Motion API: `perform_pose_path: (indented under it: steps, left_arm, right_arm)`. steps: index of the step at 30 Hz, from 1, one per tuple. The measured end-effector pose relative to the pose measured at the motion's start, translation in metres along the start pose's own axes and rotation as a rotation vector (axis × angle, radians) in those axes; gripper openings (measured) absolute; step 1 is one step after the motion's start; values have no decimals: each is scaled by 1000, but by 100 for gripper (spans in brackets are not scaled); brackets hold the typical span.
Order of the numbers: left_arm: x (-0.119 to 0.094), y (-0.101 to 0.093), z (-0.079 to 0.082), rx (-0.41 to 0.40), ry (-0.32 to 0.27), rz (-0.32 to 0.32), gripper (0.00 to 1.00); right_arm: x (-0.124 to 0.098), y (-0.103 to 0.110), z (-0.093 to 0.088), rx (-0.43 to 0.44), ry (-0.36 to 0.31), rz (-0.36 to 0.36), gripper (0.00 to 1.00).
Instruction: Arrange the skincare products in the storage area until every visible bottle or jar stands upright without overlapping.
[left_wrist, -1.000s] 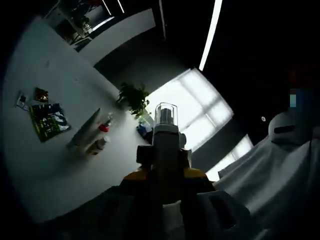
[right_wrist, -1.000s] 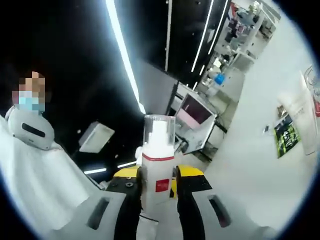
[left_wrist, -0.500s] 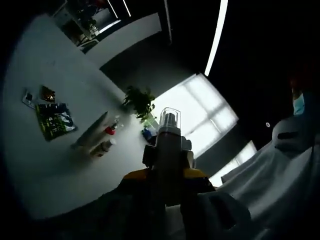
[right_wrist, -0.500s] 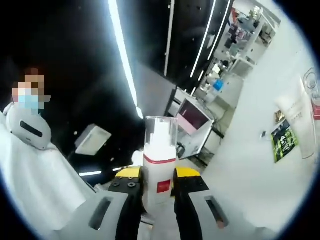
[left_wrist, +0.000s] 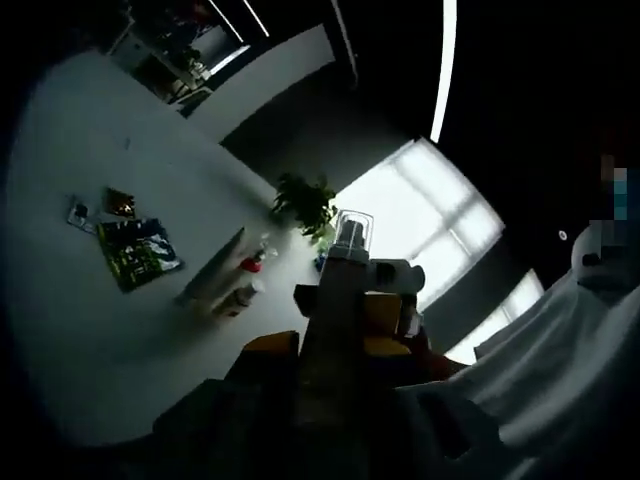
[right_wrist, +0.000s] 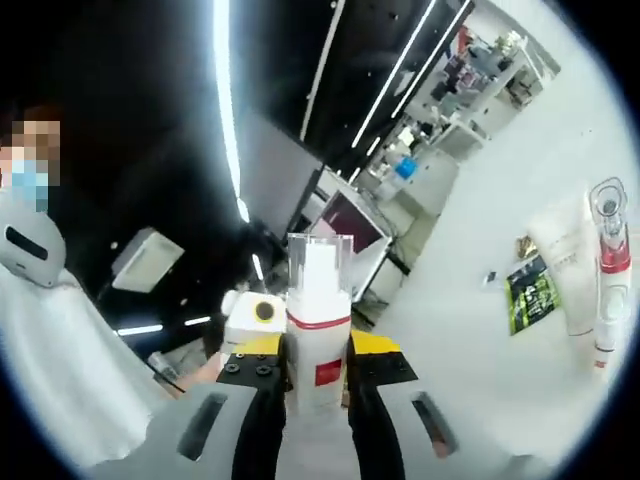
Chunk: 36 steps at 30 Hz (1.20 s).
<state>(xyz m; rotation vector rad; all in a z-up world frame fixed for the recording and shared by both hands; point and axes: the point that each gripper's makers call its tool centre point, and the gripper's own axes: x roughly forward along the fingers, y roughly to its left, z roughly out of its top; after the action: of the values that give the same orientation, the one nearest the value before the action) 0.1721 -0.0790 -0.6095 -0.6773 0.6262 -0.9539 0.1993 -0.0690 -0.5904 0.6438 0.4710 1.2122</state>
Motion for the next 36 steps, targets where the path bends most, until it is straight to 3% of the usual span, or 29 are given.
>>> perform_pose_path:
  steps: [6, 13, 21, 23, 26, 27, 30, 36]
  left_arm:
    - [-4, 12, 8, 21, -30, 86, 32]
    - [-9, 20, 14, 67, -27, 160, 34]
    - [-4, 17, 32, 87, -83, 187, 35]
    - [-2, 19, 37, 109, -103, 234, 35]
    - [0, 26, 46, 201, -131, 360, 35]
    - [3, 23, 46, 208, -131, 359, 35]
    - [11, 18, 50, 214, -168, 381, 34]
    - [17, 28, 38, 166, -181, 465, 35]
  right_arm:
    - [-2, -8, -1, -102, 45, -99, 22]
    - [-4, -21, -3, -281, 144, -239, 22]
    - [-4, -39, -9, -458, 243, -389, 22]
    - [-5, -44, -9, -511, 258, -451, 22]
    - [-5, -49, -12, -561, 279, -519, 22]
    - [-5, -50, -14, -571, 287, -535, 22]
    - [0, -46, -20, -595, 289, -542, 22]
    - [4, -41, -12, -654, 268, -546, 22]
